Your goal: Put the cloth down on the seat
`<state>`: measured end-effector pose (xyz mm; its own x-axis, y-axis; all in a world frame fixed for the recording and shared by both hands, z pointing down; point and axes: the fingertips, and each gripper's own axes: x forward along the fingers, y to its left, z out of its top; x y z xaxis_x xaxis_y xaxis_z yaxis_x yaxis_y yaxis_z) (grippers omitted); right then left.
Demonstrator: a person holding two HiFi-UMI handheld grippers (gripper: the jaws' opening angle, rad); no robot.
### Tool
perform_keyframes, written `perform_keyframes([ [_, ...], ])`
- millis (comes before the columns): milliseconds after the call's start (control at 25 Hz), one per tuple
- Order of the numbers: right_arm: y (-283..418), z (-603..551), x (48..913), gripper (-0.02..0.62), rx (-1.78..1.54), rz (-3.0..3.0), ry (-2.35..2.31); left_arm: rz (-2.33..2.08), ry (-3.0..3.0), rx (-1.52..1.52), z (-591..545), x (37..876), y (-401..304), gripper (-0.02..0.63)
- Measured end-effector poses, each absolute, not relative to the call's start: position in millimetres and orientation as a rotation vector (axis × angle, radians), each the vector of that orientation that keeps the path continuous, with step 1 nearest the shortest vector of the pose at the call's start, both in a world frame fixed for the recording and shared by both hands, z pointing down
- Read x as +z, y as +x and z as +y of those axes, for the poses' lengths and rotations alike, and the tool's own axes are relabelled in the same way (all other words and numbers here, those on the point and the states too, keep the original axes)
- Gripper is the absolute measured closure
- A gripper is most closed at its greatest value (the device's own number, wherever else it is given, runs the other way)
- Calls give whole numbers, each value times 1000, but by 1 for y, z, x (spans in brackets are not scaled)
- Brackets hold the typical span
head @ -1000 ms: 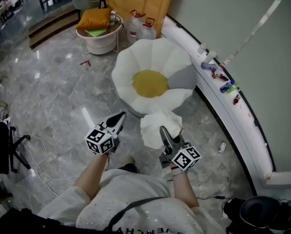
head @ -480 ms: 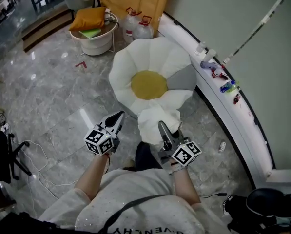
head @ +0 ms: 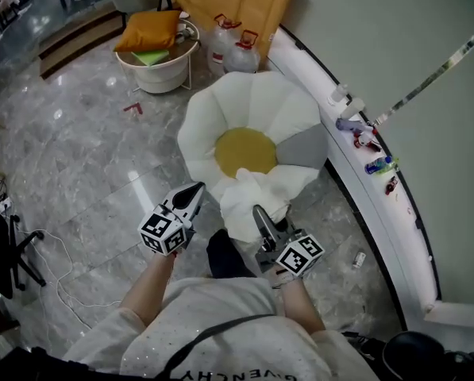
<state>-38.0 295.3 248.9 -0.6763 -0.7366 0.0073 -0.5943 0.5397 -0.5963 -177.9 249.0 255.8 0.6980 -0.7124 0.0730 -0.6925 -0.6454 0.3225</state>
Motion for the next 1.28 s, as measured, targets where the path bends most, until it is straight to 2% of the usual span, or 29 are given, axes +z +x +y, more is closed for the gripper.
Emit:
perform_keyframes([
  [760,1,85,283,482,-919,2612,-1058,-1061,2551,-45,26,285,-117,592],
  [1280,24,19,315,482,-925,2557,-1092,-1067,2572,-19,-44,302,-100,592],
])
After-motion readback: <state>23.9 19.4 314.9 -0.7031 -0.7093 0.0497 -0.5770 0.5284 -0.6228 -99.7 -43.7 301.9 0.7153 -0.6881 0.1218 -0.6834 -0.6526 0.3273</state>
